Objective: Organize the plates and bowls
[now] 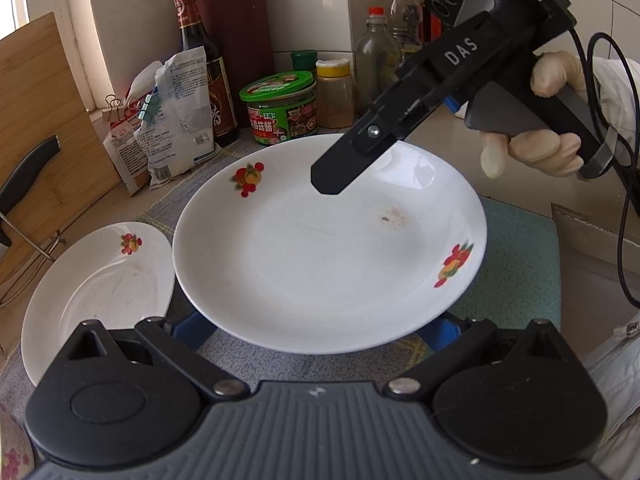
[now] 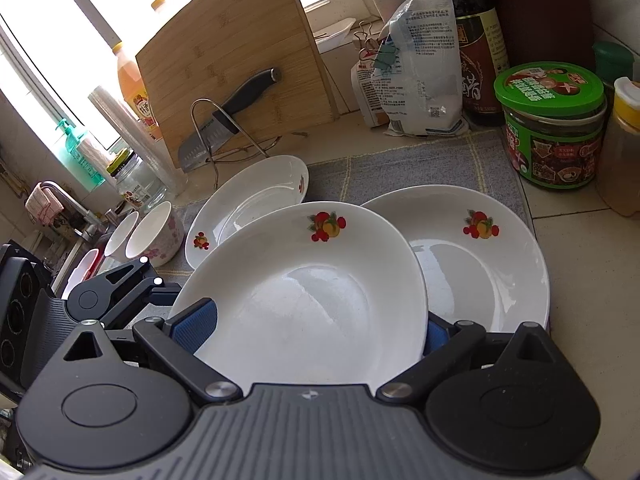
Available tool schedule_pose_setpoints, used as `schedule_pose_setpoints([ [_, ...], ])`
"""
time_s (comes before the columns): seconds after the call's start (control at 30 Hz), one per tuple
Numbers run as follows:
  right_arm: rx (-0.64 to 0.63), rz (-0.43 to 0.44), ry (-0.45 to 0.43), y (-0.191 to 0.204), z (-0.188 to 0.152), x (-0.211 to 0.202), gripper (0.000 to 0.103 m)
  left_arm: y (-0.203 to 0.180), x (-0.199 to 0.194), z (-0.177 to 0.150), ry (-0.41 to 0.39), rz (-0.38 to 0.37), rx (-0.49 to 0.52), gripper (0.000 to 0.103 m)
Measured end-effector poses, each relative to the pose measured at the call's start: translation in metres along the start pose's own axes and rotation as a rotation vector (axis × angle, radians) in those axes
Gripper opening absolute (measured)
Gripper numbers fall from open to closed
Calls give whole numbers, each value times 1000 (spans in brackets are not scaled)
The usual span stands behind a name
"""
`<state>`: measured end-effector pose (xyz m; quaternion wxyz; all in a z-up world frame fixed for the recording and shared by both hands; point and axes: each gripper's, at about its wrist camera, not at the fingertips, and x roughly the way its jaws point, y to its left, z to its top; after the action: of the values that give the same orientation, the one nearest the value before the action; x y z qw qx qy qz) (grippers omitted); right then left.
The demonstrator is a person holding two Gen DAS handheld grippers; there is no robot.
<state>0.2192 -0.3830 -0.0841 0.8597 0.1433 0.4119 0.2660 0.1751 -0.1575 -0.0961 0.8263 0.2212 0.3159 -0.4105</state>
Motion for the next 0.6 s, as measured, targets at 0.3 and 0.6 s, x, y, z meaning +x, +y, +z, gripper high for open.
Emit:
schedule_pose_setpoints([
  [0.3,19,-14,-10,-19,3,-6,102,2,18,14,3,-12,14,102],
  [0.6,39,-25,-14,-36,8,-5,102,5,34,24,12,-18,20,102],
])
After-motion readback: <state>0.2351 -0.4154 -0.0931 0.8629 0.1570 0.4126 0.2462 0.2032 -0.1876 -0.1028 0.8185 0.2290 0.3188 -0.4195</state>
